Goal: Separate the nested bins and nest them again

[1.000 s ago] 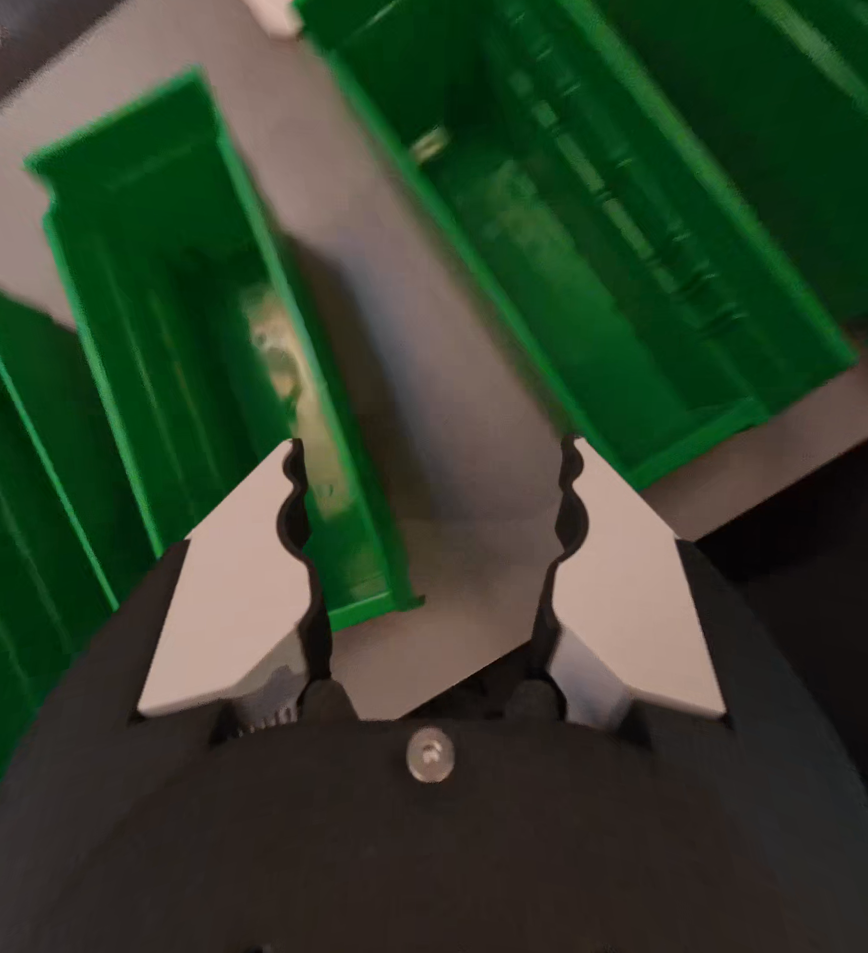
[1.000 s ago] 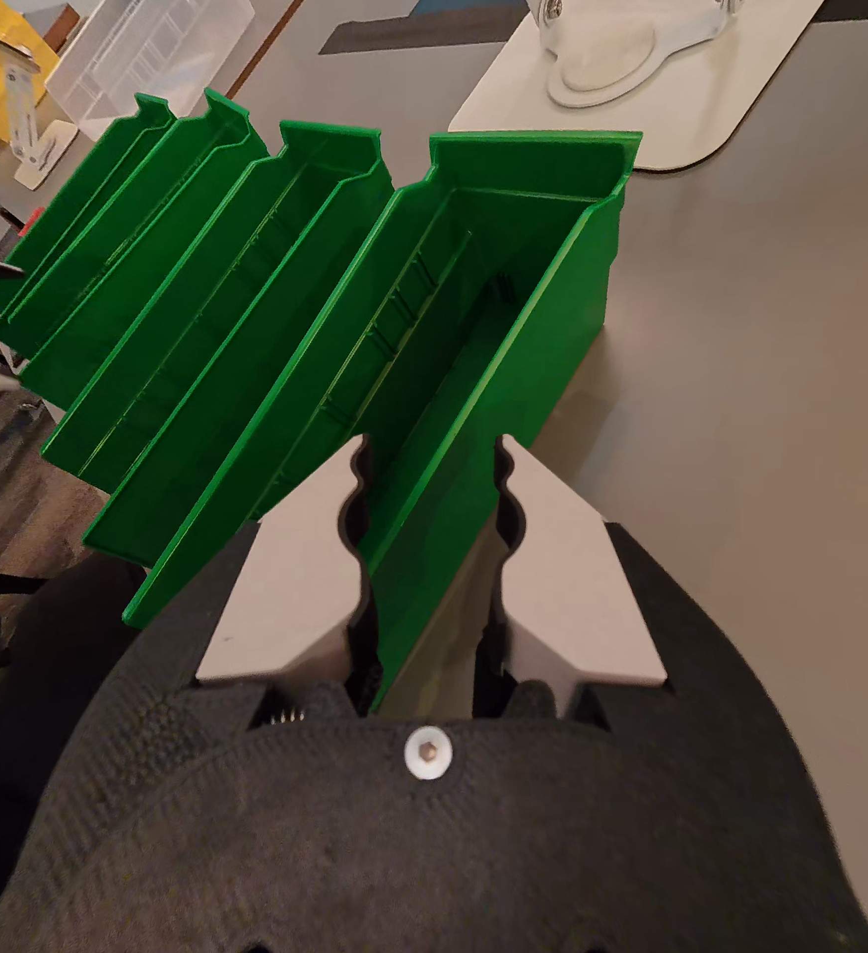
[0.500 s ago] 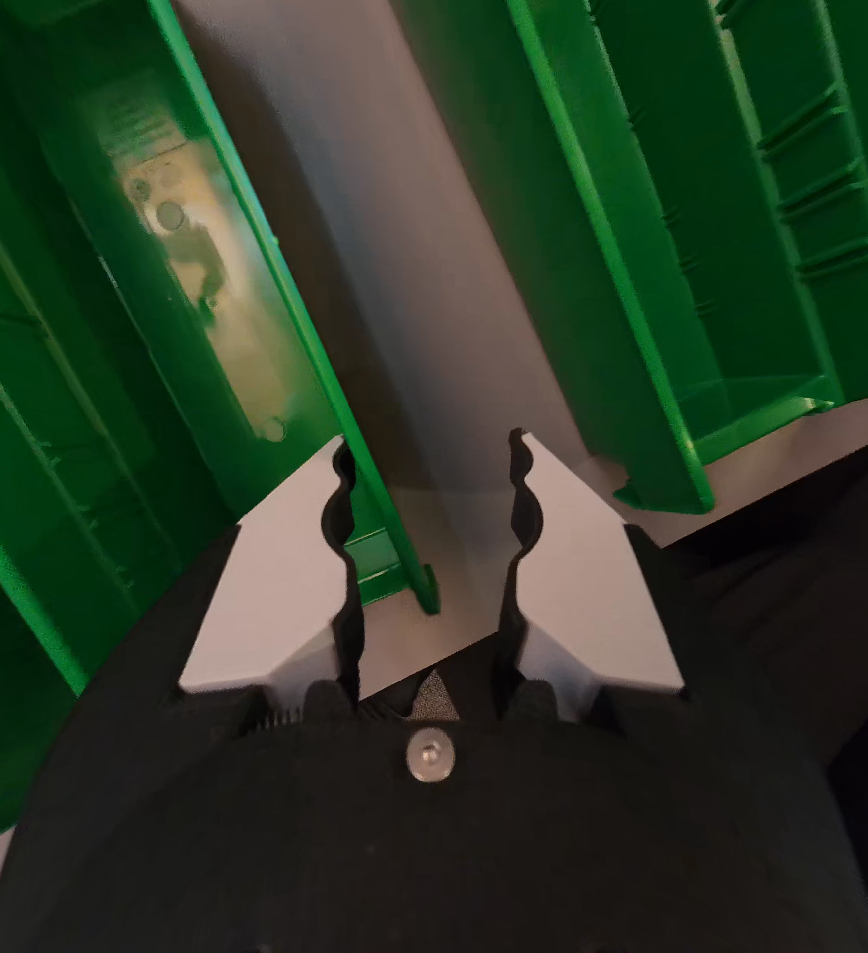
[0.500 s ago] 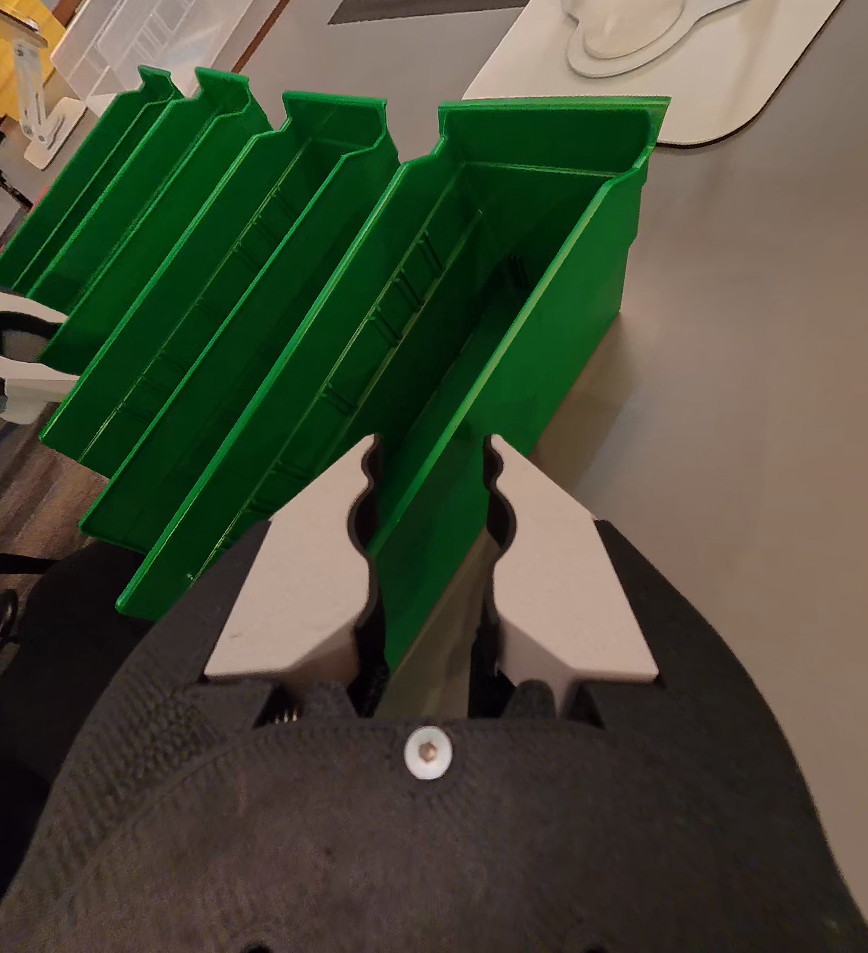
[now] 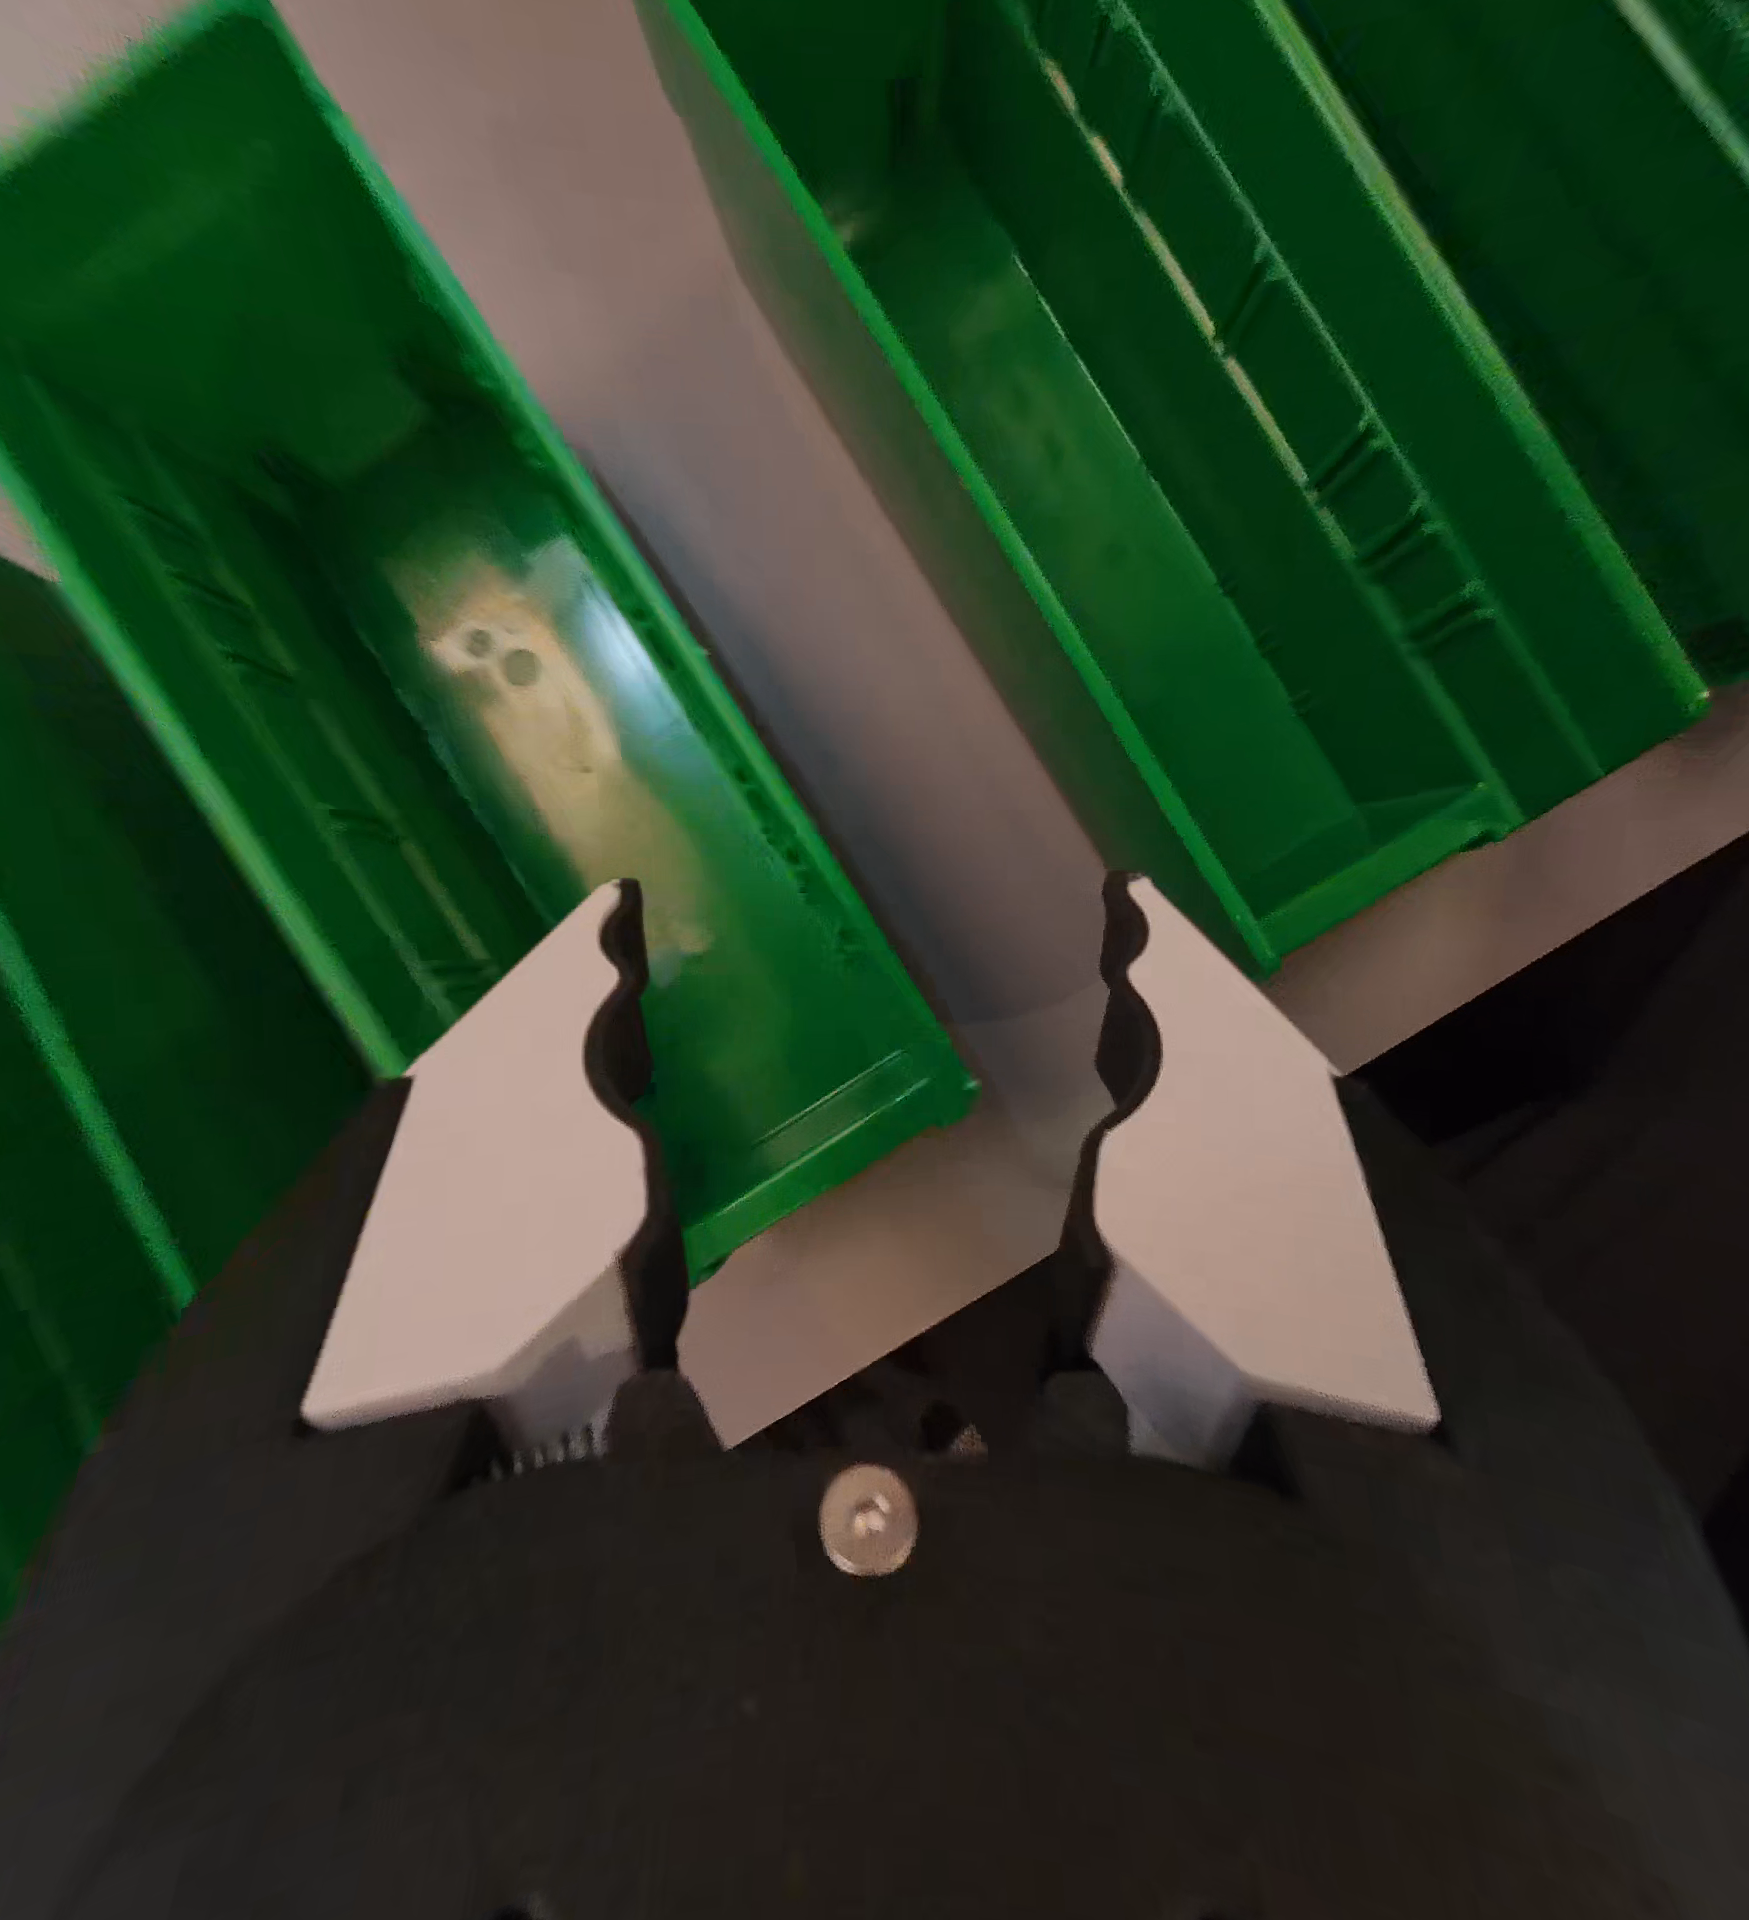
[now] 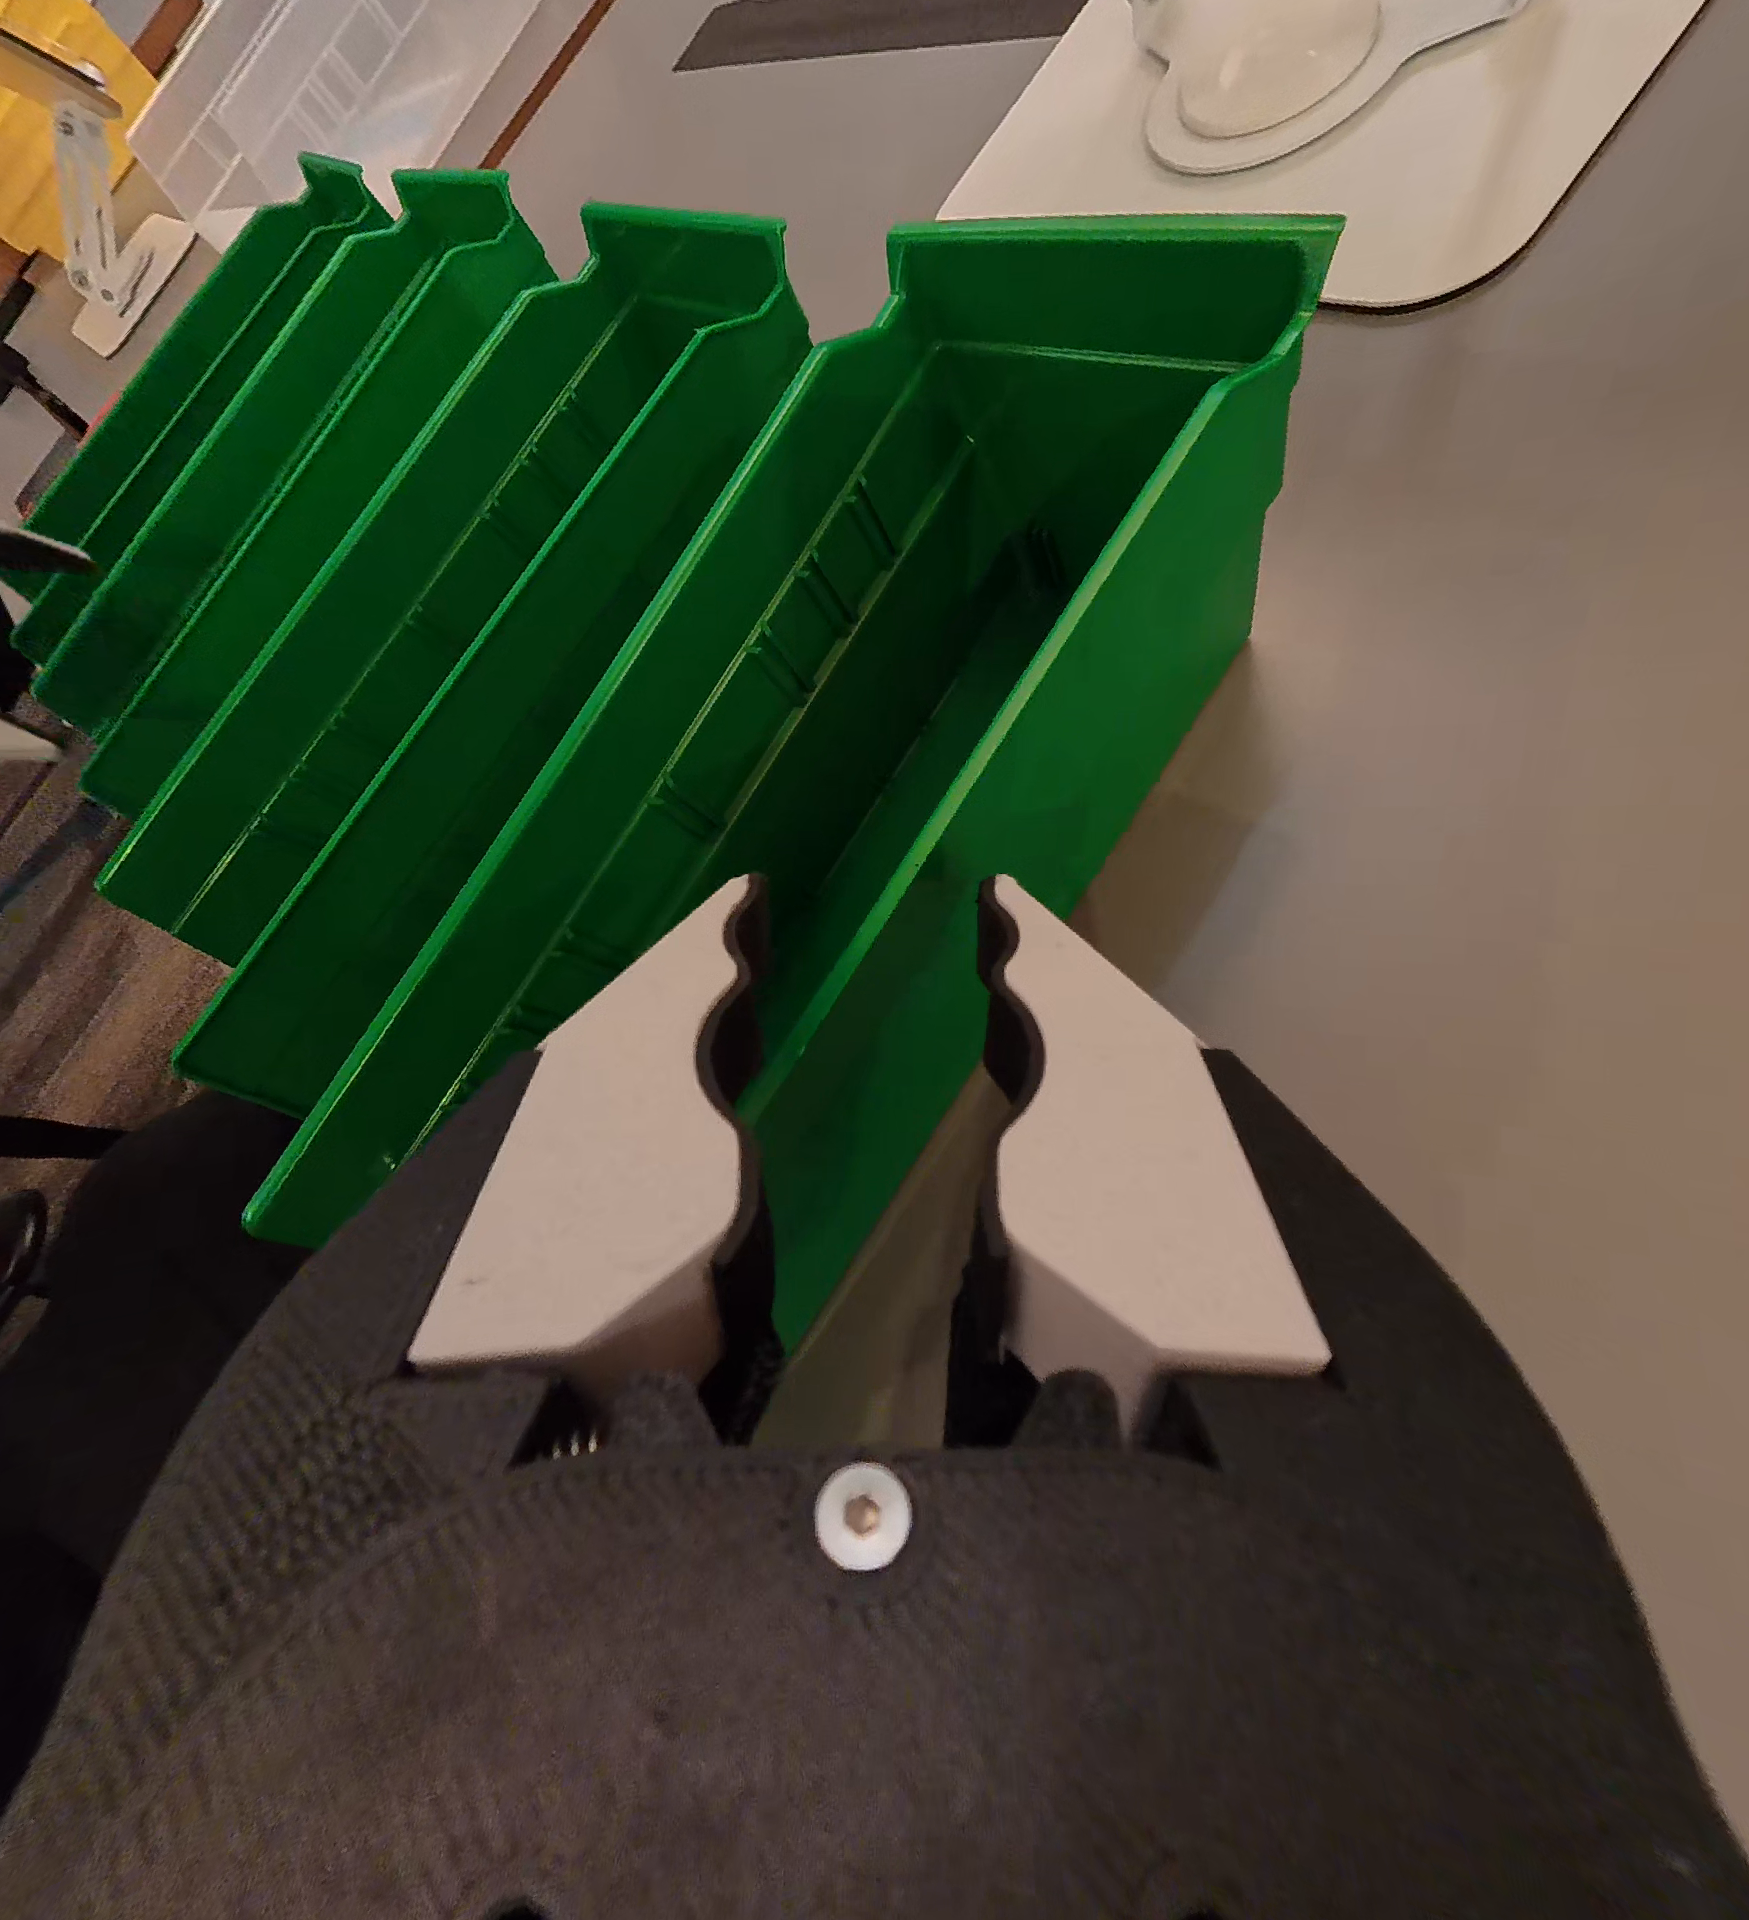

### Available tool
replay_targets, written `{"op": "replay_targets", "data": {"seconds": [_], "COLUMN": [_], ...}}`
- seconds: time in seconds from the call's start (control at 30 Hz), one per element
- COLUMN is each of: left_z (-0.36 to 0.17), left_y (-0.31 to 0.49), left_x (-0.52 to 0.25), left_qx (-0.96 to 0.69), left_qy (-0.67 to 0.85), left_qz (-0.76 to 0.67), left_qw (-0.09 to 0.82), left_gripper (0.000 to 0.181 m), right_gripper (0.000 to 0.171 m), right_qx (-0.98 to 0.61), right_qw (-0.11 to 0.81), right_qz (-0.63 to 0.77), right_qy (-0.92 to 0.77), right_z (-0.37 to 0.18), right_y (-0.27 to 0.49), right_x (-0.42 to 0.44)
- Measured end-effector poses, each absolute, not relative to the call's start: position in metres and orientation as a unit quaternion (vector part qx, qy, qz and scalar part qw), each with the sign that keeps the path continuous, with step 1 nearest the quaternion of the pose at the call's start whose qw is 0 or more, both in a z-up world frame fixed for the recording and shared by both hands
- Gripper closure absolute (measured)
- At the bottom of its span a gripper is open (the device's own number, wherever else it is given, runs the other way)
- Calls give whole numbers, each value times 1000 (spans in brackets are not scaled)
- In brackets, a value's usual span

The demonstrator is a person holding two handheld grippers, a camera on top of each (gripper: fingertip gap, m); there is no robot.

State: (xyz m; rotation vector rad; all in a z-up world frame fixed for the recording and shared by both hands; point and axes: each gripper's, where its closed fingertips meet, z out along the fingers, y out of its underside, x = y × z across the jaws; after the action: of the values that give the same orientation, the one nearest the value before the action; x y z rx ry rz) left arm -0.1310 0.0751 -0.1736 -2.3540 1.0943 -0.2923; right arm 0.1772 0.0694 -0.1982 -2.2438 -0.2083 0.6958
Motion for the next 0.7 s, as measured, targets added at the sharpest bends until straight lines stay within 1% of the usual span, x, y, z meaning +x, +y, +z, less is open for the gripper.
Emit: {"op": "replay_targets", "data": {"seconds": [0.1,0.3,0.43,0.53,0.6,0.7], "left_z": [-152,-142,-151,-165,-176,-186], "left_y": [89,110,129,144,150,158], "left_x": [-156,-216,-267,-298,-315,-326], "left_qx": [-874,-898,-917,-931,-939,-943], "left_qy": [376,296,246,201,186,179], "left_qz": [-99,-85,-51,-56,-47,-44], "left_qw": [291,313,310,300,285,276], "left_gripper": [87,74,63,53,47,43], "right_gripper": [130,130,130,130,130,130], "right_qx": [-878,-879,-879,-878,-878,-879], "right_qw": [382,383,382,382,382,381], "right_qz": [274,273,274,275,276,275], "right_qy": [-84,-83,-83,-83,-82,-83], "right_z": [-198,-200,-201,-202,-202,-202], "right_y": [70,70,70,70,70,70], "right_x": [175,177,177,177,177,177]}}
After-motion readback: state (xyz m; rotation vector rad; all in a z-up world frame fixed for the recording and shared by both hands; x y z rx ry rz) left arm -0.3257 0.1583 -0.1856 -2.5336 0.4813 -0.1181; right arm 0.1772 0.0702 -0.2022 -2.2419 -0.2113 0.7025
